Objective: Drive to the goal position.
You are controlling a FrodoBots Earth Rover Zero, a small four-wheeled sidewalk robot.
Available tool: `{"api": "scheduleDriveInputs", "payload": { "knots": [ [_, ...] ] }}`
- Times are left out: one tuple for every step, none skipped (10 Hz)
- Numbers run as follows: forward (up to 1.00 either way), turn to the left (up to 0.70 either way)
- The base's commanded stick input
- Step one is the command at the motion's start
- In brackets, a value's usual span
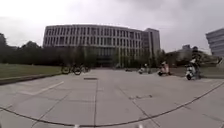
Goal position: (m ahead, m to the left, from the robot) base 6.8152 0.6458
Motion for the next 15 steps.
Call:
{"api": "scheduleDriveInputs", "payload": {
  "knots": [
    [0.50,0.00],
    [0.50,0.00],
    [0.50,0.00],
    [0.50,0.00],
    [0.50,0.00],
    [0.50,0.00],
    [0.50,0.00],
    [0.50,0.00],
    [0.50,0.00],
    [0.50,0.00],
    [0.50,0.00],
    [0.50,0.00],
    [0.50,0.00],
    [0.50,0.00],
    [0.50,0.00]
  ]
}}
